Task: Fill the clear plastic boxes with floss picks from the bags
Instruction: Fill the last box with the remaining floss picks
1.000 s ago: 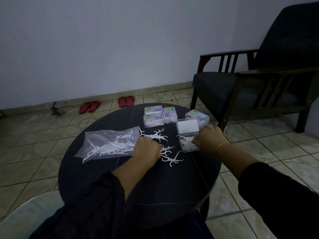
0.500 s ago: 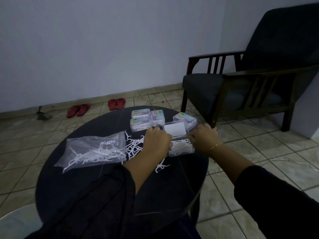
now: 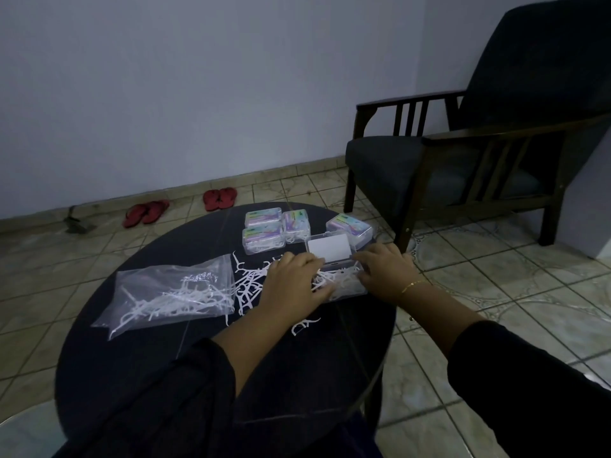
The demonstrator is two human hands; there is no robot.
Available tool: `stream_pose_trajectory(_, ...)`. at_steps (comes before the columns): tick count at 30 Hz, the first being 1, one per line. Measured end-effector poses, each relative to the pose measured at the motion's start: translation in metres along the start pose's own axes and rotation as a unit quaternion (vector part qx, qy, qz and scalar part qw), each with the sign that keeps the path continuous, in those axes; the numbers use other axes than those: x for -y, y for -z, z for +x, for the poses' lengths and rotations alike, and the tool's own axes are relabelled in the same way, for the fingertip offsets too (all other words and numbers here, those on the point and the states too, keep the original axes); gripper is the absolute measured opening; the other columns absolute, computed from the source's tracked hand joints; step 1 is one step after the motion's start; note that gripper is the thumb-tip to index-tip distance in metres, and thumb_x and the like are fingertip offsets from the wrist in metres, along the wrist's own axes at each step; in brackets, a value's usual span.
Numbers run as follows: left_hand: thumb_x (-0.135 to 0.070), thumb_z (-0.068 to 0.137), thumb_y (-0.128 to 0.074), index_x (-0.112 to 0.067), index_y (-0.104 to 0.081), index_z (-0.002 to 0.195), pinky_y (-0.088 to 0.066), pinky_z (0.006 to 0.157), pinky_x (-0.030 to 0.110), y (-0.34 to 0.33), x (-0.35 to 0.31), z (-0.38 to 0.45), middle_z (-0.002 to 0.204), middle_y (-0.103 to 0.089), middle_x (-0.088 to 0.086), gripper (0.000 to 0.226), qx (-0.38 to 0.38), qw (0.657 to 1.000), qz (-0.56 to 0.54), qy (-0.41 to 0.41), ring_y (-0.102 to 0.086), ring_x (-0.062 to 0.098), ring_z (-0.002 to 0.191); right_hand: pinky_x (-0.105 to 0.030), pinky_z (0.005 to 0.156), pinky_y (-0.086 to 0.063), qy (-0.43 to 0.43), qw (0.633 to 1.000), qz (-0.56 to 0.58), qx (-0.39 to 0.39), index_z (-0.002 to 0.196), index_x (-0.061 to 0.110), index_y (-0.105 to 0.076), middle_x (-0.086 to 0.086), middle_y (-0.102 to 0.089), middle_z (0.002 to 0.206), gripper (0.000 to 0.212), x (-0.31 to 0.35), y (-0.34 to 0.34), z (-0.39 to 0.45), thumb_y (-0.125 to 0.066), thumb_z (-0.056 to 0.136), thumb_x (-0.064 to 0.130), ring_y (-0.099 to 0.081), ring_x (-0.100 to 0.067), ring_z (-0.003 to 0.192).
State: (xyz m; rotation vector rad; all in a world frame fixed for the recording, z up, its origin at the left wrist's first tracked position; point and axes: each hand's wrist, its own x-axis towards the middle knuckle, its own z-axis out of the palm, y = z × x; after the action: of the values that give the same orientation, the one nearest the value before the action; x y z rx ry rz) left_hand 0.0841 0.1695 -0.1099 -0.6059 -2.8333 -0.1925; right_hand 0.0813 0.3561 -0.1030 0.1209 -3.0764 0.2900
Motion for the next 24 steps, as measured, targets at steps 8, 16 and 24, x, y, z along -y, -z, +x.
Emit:
stream_pose_trajectory(8, -0.053, 0.094, -0.043, -0.034, -0.053, 0.132, -0.023, 0.096, 0.028, -0.002, 0.003, -0.005, 0.126, -0.053, -0.013, 0.044, 0.024, 1.0, -0.01, 0.017, -0.037, 0.014, 0.119, -0.042, 0.105, -0.028, 0.012, 0.999, -0.037, 0.031, 0.13, 0.039, -0.051, 0.001, -0.044, 0.134, 0.035, 0.006, 0.0, -0.002, -0.038, 0.098, 0.038, -0.034, -0.022, 0.128)
stream_pose_trajectory(16, -0.04, 0.1, -0.037, -0.032, -0.053, 0.133, -0.028, 0.091, 0.03, 0.001, 0.005, 0.004, 0.123, -0.054, -0.008, 0.037, 0.06, 0.998, -0.003, -0.018, -0.038, 0.018, 0.114, -0.041, 0.104, -0.032, -0.006, 0.999, -0.032, 0.035, 0.137, 0.029, -0.044, -0.004, -0.048, 0.133, 0.041, 0.01, 0.003, 0.001, -0.046, 0.096, 0.032, -0.04, -0.023, 0.125)
stream_pose_trajectory(24, -0.045, 0.095, -0.045, -0.03, -0.046, 0.138, -0.034, 0.096, 0.034, 0.0, 0.006, 0.002, 0.132, -0.052, -0.005, 0.045, 0.053, 0.997, -0.046, -0.015, -0.04, 0.018, 0.116, -0.037, 0.101, -0.031, 0.016, 1.0, 0.0, 0.011, 0.134, 0.034, -0.049, 0.001, -0.052, 0.127, 0.037, 0.012, 0.0, -0.009, -0.041, 0.098, 0.028, -0.042, -0.018, 0.119)
